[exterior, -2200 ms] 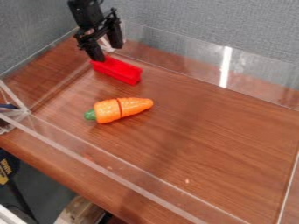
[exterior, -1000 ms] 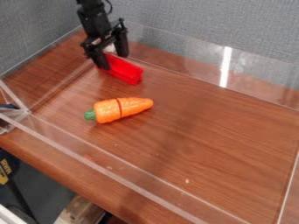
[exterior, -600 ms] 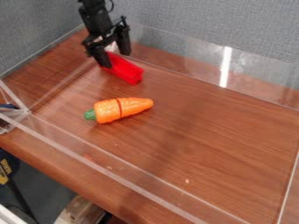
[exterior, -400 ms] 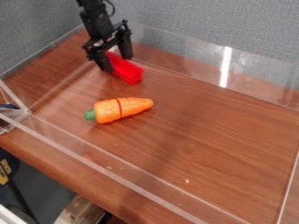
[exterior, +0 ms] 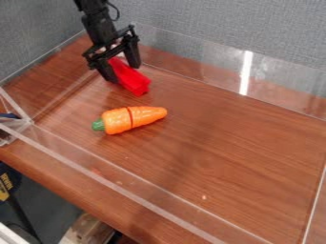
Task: Remove the red object from the blue plate and put it on the table
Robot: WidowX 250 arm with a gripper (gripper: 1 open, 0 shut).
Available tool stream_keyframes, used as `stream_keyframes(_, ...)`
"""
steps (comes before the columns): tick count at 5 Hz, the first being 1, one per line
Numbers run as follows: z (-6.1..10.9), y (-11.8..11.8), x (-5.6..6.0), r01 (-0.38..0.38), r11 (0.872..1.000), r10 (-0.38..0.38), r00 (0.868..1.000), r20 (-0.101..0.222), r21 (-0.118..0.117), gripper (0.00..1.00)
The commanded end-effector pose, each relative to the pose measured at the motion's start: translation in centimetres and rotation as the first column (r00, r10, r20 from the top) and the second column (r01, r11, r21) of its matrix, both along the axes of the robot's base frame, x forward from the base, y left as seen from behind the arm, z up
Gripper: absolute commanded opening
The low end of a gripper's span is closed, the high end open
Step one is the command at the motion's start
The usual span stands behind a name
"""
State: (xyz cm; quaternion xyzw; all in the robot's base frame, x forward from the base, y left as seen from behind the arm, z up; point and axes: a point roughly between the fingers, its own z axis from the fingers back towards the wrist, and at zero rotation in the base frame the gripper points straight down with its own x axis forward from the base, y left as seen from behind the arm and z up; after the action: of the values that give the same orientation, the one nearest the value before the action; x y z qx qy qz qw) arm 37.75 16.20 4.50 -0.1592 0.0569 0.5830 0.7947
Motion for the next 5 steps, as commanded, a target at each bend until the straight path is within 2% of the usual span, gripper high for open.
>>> stream_keyframes(1,5.1,0.4,-0.6,0.037,0.998,-0.041,0.994,0.105,0.045,0.00)
stream_keyframes(3,6.4,-0.2,-0.9,0.086,0.996,-0.087,0.989,0.119,0.021,0.00)
stream_keyframes(4,6.6,-0.5,-1.0,0.110,0.994,-0.111,0.987,0.120,0.018,0.00)
stream_keyframes(5,6.5,-0.8,-1.3,0.120,0.992,-0.122,0.985,0.119,0.024,0.00)
